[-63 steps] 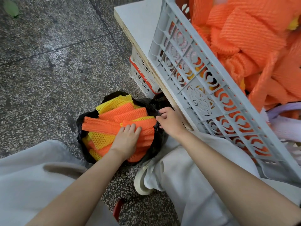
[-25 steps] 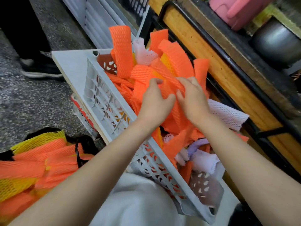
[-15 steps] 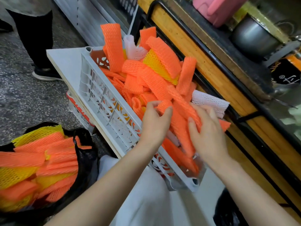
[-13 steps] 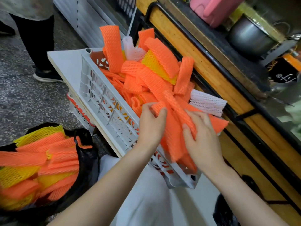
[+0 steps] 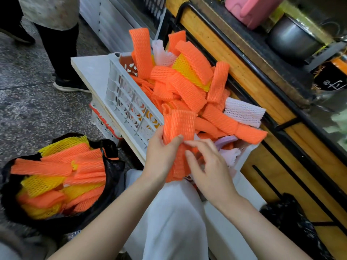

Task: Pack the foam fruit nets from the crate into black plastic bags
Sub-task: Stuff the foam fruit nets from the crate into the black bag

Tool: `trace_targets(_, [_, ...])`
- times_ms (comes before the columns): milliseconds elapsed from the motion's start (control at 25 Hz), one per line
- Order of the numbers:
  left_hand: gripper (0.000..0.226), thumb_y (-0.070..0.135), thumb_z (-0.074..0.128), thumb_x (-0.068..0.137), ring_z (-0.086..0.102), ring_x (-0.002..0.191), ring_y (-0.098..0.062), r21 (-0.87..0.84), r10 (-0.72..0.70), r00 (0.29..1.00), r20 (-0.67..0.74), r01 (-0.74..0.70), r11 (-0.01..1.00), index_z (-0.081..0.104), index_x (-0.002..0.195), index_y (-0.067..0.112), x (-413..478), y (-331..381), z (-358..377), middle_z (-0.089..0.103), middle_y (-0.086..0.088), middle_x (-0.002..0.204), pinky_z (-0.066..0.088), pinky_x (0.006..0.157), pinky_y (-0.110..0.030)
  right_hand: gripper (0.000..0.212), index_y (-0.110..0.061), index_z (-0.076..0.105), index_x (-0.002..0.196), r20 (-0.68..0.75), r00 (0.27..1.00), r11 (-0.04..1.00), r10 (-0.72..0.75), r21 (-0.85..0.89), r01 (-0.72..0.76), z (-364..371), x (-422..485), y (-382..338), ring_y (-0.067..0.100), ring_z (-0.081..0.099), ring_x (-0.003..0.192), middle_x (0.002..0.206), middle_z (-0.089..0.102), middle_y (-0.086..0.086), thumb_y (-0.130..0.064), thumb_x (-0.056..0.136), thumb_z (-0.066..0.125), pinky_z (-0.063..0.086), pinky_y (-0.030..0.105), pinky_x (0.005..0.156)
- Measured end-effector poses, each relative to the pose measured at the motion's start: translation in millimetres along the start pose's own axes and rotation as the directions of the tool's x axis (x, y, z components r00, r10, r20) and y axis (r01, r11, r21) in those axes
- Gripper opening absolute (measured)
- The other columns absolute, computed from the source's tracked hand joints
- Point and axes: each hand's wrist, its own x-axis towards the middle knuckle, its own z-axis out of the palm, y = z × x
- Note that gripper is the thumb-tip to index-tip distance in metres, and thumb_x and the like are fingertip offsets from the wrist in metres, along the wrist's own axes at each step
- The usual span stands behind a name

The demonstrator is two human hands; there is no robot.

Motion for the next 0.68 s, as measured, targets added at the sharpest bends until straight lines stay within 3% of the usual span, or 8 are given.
trace_targets(160, [0.014,0.011,0.062,0.087,0.064,0.074,-0.011,0.022,0.017,0.993,-0.116,-0.015,1.0,0.062,0.095,0.022,7,2,-31,0.067,0.002,0.083,0.054,0.07,-0.032,0.025,-0.016,0.057,0.113,-0.043,0.999,0.998,0.034,0.054,-0.031,8,42,0,0.012,0.056,0.086,0.103,0.056,-0.005,-0.021,0.088,0.056,0.049,0.035,0.082])
trace_targets(280, [0.011,0.014,0.063,0.087,0.064,0.079,-0.015,0.069,0.041,0.98,-0.195,-0.028,0.997,0.061,0.093,0.023,16,2,-49,0.068,0.002,0.086,0.054,0.073,-0.033,0.039,-0.009,0.049,0.125,0.017,0.991,0.991,0.135,-0.012,-0.134,24,86,6,0.022,0.056,0.103,0.122,0.052,0.008,-0.02,0.089,0.06,0.044,0.039,0.095])
trace_targets(400, [0.006,0.018,0.064,0.086,0.066,0.085,-0.023,0.091,0.015,0.973,-0.23,0.006,0.996,0.062,0.091,0.021,20,-2,-62,0.069,-0.006,0.091,0.055,0.081,-0.046,0.044,-0.011,0.048,0.129,0.113,0.97,0.976,0.214,-0.077,-0.206,43,119,9,0.027,0.052,0.114,0.128,0.05,0.011,-0.028,0.09,0.059,0.04,0.038,0.1])
trace_targets(560, [0.004,0.021,0.064,0.085,0.067,0.087,-0.03,0.072,-0.047,0.969,-0.242,0.067,0.995,0.06,0.084,0.023,21,-6,-73,0.069,-0.01,0.094,0.054,0.079,-0.056,0.041,-0.011,0.056,0.123,0.188,0.947,0.954,0.259,-0.204,-0.22,57,136,10,0.024,0.055,0.115,0.122,0.06,0.01,-0.035,0.09,0.058,0.04,0.029,0.093])
trace_targets(680, [0.003,0.022,0.063,0.086,0.067,0.088,-0.032,0.048,-0.075,0.969,-0.237,0.089,0.995,0.06,0.085,0.023,23,-6,-78,0.069,-0.01,0.096,0.054,0.077,-0.057,0.032,-0.009,0.065,0.113,0.181,0.945,0.953,0.274,-0.184,-0.241,48,137,7,0.02,0.061,0.106,0.111,0.067,0.009,-0.029,0.088,0.062,0.044,0.028,0.088])
